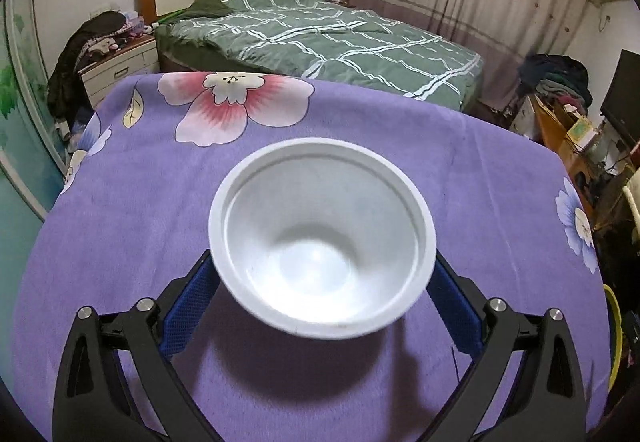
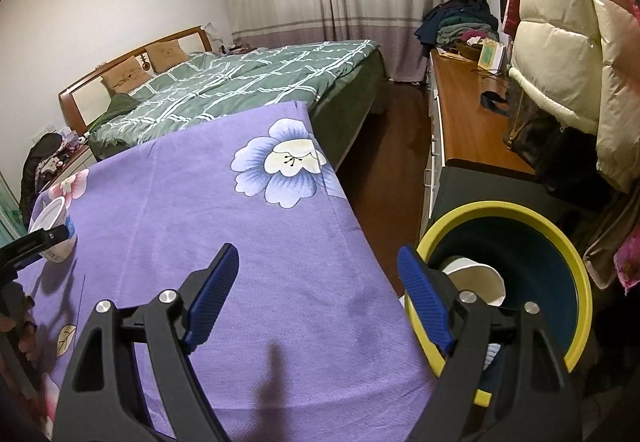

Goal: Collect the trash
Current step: 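Reach the left tool to the white plastic bowl and grasp its rim, then carry the bowl with the left tool and drop it into the bin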

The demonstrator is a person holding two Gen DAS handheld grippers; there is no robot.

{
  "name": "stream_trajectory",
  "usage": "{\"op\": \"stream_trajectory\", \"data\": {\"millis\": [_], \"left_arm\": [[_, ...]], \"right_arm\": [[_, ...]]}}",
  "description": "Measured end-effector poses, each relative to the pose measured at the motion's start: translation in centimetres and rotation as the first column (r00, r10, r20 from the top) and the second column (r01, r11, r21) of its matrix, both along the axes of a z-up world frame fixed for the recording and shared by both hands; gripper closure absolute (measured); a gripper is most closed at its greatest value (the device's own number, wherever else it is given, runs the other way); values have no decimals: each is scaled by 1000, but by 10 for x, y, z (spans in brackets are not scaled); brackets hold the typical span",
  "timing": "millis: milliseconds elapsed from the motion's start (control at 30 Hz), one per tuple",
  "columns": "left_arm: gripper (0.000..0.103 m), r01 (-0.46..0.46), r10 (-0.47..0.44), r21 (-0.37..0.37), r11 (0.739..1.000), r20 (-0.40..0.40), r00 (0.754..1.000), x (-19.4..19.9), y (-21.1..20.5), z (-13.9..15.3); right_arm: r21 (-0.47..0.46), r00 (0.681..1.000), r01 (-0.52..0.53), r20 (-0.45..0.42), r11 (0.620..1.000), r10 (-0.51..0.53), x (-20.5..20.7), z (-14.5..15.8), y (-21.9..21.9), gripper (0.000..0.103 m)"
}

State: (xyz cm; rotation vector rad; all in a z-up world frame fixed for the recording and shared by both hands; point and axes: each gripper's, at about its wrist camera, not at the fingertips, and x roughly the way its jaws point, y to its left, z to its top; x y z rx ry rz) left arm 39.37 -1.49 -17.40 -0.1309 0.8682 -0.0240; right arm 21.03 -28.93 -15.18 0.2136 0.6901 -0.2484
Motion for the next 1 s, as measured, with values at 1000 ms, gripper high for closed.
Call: {"op": "stream_trajectory", "data": {"millis": [1000], "left_arm": [[25, 407, -402, -53, 912, 93, 911, -66, -189, 72]], "right_arm": [[5, 996, 82, 19, 997, -82, -121, 35, -75, 25]]}}
